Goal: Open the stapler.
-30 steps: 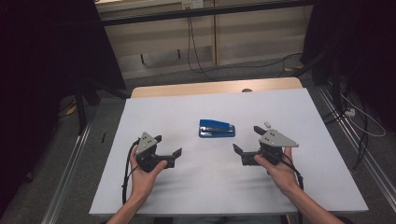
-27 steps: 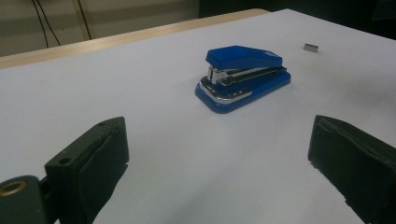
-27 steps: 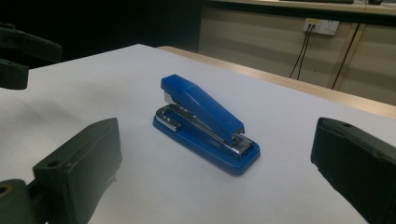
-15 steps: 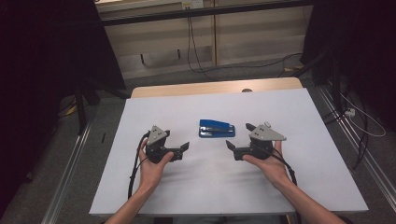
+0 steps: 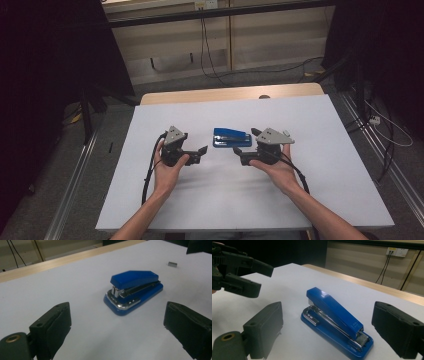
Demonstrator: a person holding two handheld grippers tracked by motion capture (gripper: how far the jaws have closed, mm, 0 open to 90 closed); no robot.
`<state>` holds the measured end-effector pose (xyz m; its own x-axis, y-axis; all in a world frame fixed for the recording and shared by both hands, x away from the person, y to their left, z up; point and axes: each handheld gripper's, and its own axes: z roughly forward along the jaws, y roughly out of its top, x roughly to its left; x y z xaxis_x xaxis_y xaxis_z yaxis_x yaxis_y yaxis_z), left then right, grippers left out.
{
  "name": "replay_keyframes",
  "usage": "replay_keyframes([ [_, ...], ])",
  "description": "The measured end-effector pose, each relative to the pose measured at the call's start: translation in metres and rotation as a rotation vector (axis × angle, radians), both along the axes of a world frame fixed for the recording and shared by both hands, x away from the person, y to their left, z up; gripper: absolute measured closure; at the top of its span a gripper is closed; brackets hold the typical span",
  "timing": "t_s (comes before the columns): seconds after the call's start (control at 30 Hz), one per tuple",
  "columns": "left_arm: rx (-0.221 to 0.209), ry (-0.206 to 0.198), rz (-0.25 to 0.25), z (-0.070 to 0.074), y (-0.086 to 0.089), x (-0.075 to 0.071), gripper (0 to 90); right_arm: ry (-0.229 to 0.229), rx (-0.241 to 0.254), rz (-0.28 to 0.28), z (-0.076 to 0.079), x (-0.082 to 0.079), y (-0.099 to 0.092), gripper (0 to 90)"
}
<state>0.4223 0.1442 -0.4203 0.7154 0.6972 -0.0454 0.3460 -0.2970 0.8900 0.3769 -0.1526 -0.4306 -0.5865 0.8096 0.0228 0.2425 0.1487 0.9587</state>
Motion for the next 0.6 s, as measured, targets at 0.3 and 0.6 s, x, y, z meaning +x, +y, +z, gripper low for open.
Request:
replay_keyframes([
  [0.3, -0.023, 0.025, 0.009, -0.005, -0.008, 0.012, 7.5, 0.015, -0.010, 0.046, -0.006, 0.010, 0.017, 19.2],
  [0.6, -0.011, 0.017, 0.024, -0.005, -0.021, 0.021, 7.2, 0.062, -0.016, 0.073, -0.004, 0.024, 0.023, 50.3],
])
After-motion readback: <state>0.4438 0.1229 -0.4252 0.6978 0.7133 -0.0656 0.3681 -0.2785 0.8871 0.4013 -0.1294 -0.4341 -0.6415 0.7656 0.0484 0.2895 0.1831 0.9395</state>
